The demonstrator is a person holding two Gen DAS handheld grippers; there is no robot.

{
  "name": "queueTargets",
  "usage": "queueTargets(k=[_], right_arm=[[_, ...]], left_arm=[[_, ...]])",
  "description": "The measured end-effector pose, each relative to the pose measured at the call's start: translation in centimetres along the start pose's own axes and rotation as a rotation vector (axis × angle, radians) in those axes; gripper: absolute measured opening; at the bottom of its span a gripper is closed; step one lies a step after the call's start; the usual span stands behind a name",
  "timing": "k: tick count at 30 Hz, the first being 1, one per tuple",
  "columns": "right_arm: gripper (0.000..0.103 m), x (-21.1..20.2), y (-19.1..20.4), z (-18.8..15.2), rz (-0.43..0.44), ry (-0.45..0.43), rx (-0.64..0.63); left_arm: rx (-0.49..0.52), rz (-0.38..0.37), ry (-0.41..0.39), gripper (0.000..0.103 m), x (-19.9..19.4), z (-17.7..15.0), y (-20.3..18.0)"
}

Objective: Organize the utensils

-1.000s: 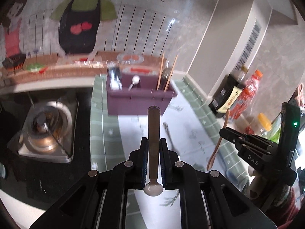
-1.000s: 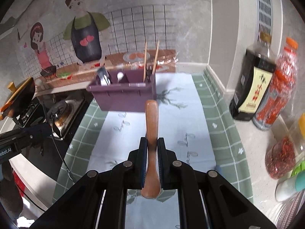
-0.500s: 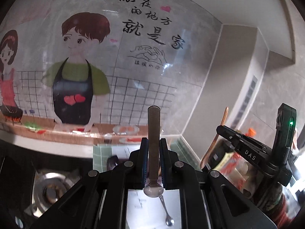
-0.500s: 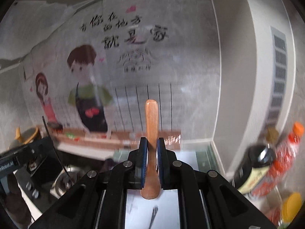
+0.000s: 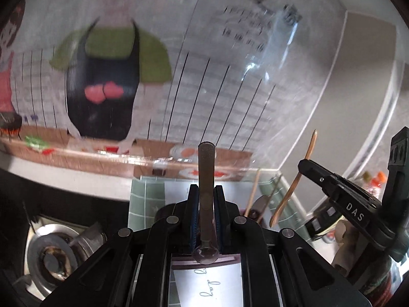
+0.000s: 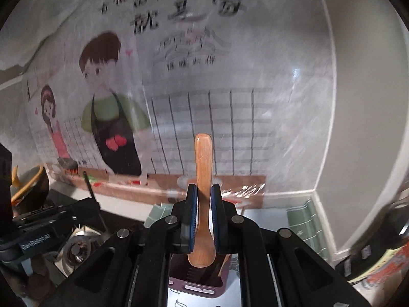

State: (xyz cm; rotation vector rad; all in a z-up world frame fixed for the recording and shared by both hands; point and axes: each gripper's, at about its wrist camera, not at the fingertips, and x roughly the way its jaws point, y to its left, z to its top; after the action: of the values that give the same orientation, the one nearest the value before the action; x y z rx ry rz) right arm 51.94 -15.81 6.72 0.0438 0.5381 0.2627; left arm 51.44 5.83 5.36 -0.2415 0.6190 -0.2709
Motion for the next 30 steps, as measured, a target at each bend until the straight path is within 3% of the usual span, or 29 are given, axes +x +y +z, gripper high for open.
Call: queueTargets(k=[10, 17, 22, 30], right_arm=[[0.01, 5.8, -0.8, -4.4, -0.001, 0.12, -0.014], [0.01, 6.3, -0.8, -6.0, 0.013, 0.165, -0.029], [0.01, 6.4, -0.6, -6.3, 0.014, 0.168, -0.033], [0.01, 3.7, -0.8, -4.3, 0.01, 0.098, -0.021]], left_arm=[[0.007, 0.078, 0.008, 0.005, 3.3, -0.9, 0.5], [-0.032, 0.101, 0.043, 0.005, 3.5, -1.5, 2.0], [-0.037, 0.096, 0.063, 0.005, 3.7, -2.1, 2.2], [-0.026, 0.082, 0.086, 0.005, 3.8, -2.2, 1.7]])
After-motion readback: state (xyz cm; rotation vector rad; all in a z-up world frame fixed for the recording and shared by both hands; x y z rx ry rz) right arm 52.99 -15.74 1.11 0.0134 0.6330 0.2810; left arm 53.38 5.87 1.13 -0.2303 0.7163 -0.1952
